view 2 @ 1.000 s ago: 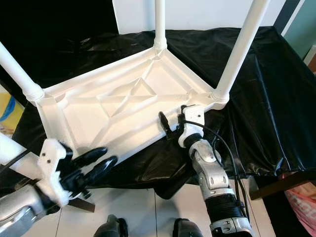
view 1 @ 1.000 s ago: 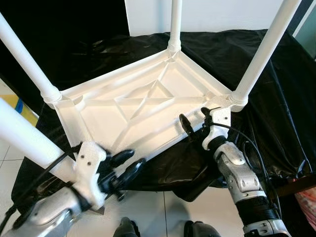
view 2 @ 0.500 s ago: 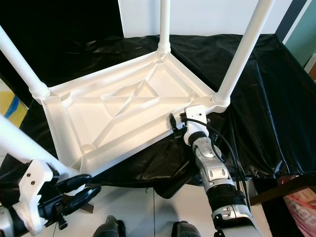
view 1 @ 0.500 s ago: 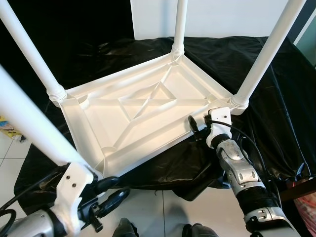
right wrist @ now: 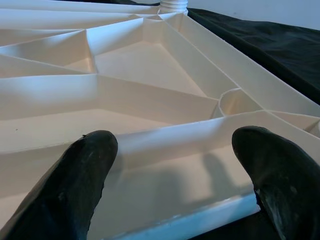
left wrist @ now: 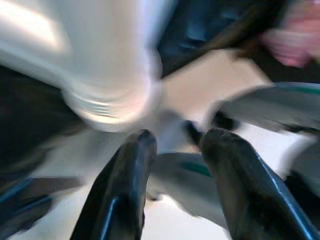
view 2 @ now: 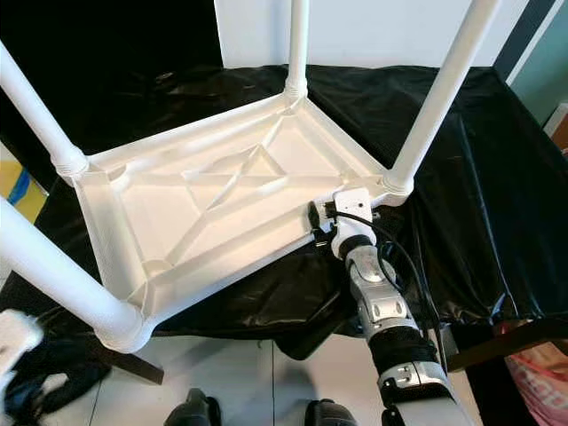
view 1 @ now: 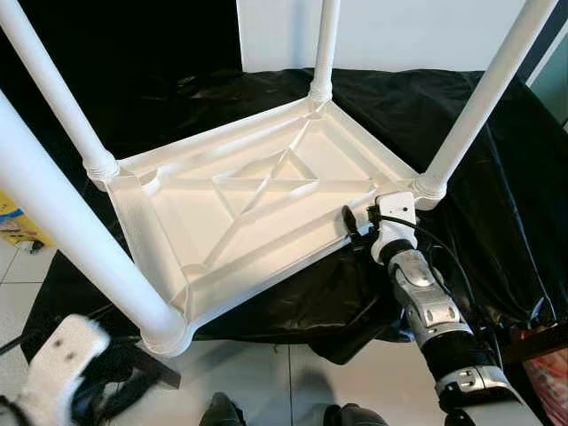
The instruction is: Building children table
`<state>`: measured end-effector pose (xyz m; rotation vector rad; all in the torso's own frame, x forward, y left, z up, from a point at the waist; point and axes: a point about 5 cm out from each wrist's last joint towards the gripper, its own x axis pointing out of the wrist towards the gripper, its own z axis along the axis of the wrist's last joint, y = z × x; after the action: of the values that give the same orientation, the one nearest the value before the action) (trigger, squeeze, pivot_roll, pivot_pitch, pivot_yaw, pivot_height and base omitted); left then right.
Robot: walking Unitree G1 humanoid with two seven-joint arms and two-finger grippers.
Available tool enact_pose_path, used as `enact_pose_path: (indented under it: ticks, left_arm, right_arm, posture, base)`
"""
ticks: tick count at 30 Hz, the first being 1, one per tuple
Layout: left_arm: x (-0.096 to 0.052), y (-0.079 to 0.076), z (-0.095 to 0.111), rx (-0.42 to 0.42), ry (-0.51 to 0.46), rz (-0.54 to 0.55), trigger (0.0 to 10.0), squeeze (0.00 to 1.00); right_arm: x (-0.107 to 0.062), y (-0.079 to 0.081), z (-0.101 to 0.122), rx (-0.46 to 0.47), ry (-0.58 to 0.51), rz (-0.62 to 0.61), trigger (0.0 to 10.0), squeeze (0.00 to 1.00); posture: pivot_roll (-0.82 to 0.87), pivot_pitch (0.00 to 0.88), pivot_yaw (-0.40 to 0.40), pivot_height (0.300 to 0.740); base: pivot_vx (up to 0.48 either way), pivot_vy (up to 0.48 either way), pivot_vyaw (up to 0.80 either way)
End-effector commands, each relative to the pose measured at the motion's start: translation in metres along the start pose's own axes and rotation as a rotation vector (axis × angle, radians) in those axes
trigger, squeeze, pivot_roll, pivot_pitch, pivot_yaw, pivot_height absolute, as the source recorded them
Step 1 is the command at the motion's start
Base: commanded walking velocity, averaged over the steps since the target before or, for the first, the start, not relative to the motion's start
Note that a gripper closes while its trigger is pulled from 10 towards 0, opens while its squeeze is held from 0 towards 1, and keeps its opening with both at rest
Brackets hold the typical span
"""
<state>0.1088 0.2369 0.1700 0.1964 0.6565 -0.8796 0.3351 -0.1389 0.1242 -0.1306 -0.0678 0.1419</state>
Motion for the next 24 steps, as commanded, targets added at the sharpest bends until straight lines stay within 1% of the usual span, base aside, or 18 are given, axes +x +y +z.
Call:
enact_pose_path:
  ticks: [1,2,3,4,5,6,7,9,10,11,13,14,19,20,21,22,23,24]
  left_arm:
    - [-0.006,0.007,-0.002,0.019,0.022,0.017,10.0,0.0]
    - [-0.01,0.015,-0.003,0.022,0.029,0.062,10.0,0.0]
    - [-0.01,0.015,-0.003,0.022,0.029,0.062,10.0,0.0]
    - [-0.014,0.025,-0.004,0.032,0.036,0.11,10.0,0.0]
    - [-0.014,0.025,-0.004,0.032,0.036,0.11,10.0,0.0]
    - [-0.02,0.038,-0.006,0.033,0.044,0.177,10.0,0.0]
    - [-0.02,0.038,-0.006,0.033,0.044,0.177,10.0,0.0]
    - [-0.032,0.063,-0.007,0.064,0.05,0.306,10.0,0.0]
    - [-0.035,0.071,-0.006,0.071,0.046,0.345,10.0,0.0]
    - [-0.035,0.071,-0.006,0.071,0.046,0.345,10.0,0.0]
    - [-0.038,0.089,0.001,0.116,0.015,0.438,10.0,0.0]
    - [-0.04,0.098,0.006,0.136,-0.022,0.474,10.0,0.0]
    - [-0.042,0.109,0.015,0.156,-0.078,0.514,10.0,0.0]
    - [-0.043,0.117,0.02,0.164,-0.115,0.541,10.0,0.0]
    - [-0.043,0.117,0.02,0.164,-0.115,0.541,10.0,0.0]
    - [-0.044,0.124,0.025,0.16,-0.161,0.566,10.0,0.0]
    - [-0.044,0.124,0.025,0.16,-0.161,0.566,10.0,0.0]
    - [-0.044,0.14,0.032,0.163,-0.229,0.614,10.0,0.0]
  right_arm:
    - [-0.001,0.0,-0.007,0.004,0.025,-0.008,10.0,0.0]
    - [-0.001,0.001,-0.006,0.004,0.021,-0.007,10.0,0.0]
    - [-0.001,0.001,-0.006,0.004,0.021,-0.007,10.0,0.0]
    - [-0.001,0.001,-0.005,0.005,0.015,-0.006,10.0,0.0]
    - [-0.001,0.001,-0.005,0.005,0.015,-0.006,10.0,0.0]
    - [0.0,0.002,-0.004,0.007,0.01,-0.004,10.0,0.0]
    - [0.0,0.002,-0.004,0.007,0.01,-0.004,10.0,0.0]
    - [-0.001,0.003,-0.002,0.011,-0.003,0.003,10.0,0.0]
    - [-0.001,0.004,-0.002,0.013,-0.007,0.006,10.0,0.0]
    - [-0.001,0.004,-0.002,0.013,-0.007,0.006,10.0,0.0]
    - [-0.002,0.005,-0.001,0.017,-0.015,0.013,10.0,0.0]
    - [-0.003,0.006,0.0,0.019,-0.021,0.019,10.0,0.0]
    - [-0.005,0.006,0.001,0.021,-0.029,0.027,10.0,0.0]
    - [-0.007,0.006,0.002,0.022,-0.037,0.029,10.0,0.0]
    - [-0.007,0.006,0.002,0.022,-0.037,0.029,10.0,0.0]
    - [-0.01,0.006,0.003,0.025,-0.051,0.024,10.0,0.0]
    - [-0.01,0.006,0.003,0.025,-0.051,0.024,10.0,0.0]
    - [-0.015,0.003,0.008,0.032,-0.086,-0.006,10.0,0.0]
  posture:
    - [0.21,0.125,-0.013,0.74]
    - [0.21,0.123,-0.009,0.74]
    - [0.21,0.123,-0.009,0.74]
    - [0.21,0.123,-0.009,0.74]
    - [0.21,0.123,-0.009,0.74]
    - [0.21,0.12,-0.004,0.74]
    - [0.21,0.12,-0.004,0.74]
    - [0.21,0.117,-0.001,0.74]
    - [0.21,0.117,-0.001,0.74]
    - [0.21,0.117,-0.001,0.74]
    - [0.19,0.116,0.005,0.74]
    - [0.19,0.117,0.006,0.74]
    - [0.18,0.119,0.005,0.74]
    - [0.17,0.121,0.006,0.74]
    - [0.17,0.121,0.006,0.74]
    - [0.17,0.121,0.006,0.74]
    - [0.17,0.121,0.006,0.74]
    - [0.15,0.126,0.007,0.74]
  base:
    - [0.0,0.0,0.0]
    - [0.0,0.0,0.0]
    - [0.0,0.0,0.0]
    - [0.0,0.0,0.0]
    - [0.0,0.0,0.0]
    - [0.0,0.0,0.0]
    - [0.0,0.0,0.0]
    - [0.0,0.0,0.0]
    - [0.0,0.0,0.0]
    - [0.0,0.0,0.0]
    - [0.0,0.0,0.0]
    - [0.0,0.0,0.0]
    - [0.0,0.0,0.0]
    - [0.0,0.0,0.0]
    - [0.0,0.0,0.0]
    - [0.0,0.0,0.0]
    - [0.0,0.0,0.0]
    - [0.0,0.0,0.0]
